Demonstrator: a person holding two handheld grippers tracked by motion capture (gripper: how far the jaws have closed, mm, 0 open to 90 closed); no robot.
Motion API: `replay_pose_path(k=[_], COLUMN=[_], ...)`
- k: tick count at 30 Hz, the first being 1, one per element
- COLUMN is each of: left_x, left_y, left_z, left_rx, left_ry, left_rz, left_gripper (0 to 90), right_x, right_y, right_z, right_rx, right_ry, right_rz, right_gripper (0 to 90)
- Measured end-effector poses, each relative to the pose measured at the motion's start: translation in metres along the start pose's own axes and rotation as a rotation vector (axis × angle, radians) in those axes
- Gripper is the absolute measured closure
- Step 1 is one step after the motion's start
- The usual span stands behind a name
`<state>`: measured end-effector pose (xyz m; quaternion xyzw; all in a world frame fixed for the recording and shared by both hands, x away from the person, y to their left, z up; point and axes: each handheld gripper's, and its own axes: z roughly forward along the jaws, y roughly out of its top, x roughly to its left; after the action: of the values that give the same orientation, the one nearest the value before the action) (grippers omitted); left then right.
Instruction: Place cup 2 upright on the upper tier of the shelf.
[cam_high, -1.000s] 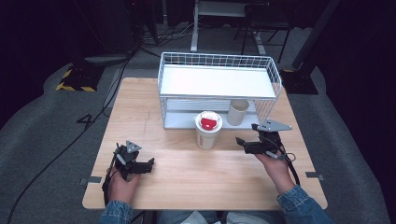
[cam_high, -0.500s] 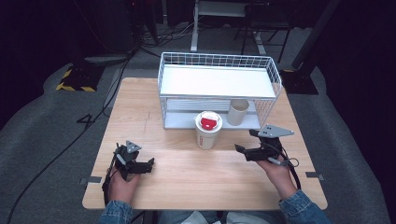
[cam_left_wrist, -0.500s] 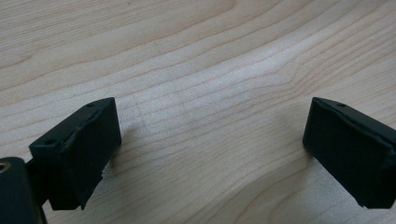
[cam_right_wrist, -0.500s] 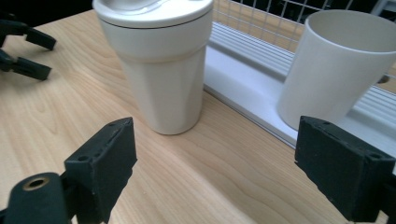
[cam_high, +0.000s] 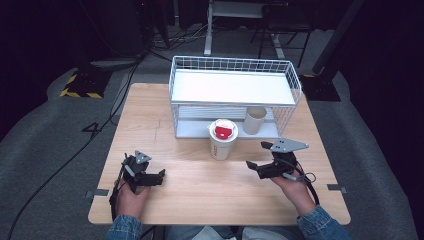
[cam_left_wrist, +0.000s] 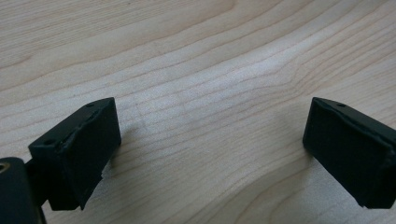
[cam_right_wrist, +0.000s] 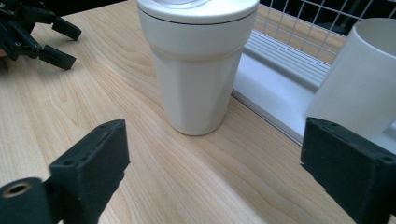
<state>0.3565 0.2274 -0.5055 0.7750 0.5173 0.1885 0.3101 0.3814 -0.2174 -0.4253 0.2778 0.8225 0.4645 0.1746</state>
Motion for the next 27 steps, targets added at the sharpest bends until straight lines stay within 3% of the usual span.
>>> replay_pose_path(k=[7,16,22,27], left_x=[0.0,0.0,-0.001,-0.001], left_y=[0.0,-0.001,0.0,0.0], left_z=[0.0,-0.001,0.0,0.0], left_rx=[-0.001,0.0,0.0,0.0], left_ry=[0.003,0.002,0.004,0.004], left_rz=[-0.001,-0.002,-0.002,-0.002], left_gripper=[4.6,4.8,4.6,4.6], right_x=[0.001,-0.003,-0.007,-0.011], right_y=[0.003,0.005,0.009,0.015], right_z=[0.012,0.039,0.057,0.071], right_rx=[0.0,-0.006,0.001,0.001], right_ry=[0.019,0.074,0.091,0.103], right_rz=[-0.015,-0.007,-0.033,-0.021], right_gripper=[5.2,4.6,0.0,0.0])
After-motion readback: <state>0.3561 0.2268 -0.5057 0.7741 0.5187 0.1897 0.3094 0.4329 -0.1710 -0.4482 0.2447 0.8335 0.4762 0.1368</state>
